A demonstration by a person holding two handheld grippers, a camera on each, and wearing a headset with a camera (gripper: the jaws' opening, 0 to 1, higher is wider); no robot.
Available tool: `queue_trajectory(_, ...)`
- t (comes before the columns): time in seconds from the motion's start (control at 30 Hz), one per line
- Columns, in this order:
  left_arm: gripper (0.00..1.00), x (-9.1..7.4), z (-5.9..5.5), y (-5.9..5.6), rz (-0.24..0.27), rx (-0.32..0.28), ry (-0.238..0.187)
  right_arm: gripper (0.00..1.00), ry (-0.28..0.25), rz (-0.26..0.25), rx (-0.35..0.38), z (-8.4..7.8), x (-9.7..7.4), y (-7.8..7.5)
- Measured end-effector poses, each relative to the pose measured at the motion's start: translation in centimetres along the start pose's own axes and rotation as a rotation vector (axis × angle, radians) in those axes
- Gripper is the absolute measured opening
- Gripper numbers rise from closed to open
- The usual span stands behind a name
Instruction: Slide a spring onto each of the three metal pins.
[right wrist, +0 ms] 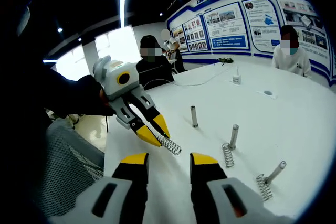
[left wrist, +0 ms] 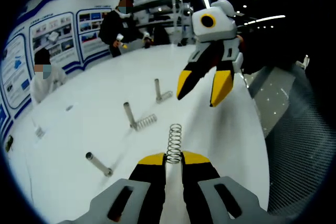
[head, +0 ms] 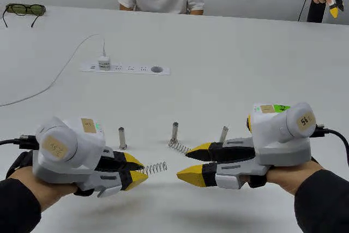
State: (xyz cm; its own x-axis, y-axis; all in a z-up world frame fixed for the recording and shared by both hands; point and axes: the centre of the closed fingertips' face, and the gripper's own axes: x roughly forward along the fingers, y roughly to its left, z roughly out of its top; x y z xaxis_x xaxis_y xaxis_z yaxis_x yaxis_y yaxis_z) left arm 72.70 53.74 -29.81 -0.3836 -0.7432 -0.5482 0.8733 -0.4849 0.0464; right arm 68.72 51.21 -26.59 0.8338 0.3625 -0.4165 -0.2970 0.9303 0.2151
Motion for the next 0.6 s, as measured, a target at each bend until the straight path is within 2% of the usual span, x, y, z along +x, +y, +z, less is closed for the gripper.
queue_trajectory(0.3, 0.10, -0.3, 1.9, -1.7, -0.038, 0.041, -0.057, 0.29, -0.007, 0.028, 0.016, 0.2, 0.1, 0.4)
queue_trajectory(0.6, 0.10, -0.6, 3.7, -2.6, -0.056, 0.062, -0.120, 0.25, -0.010, 0.058, 0.041, 0.3, 0.2, 1.1)
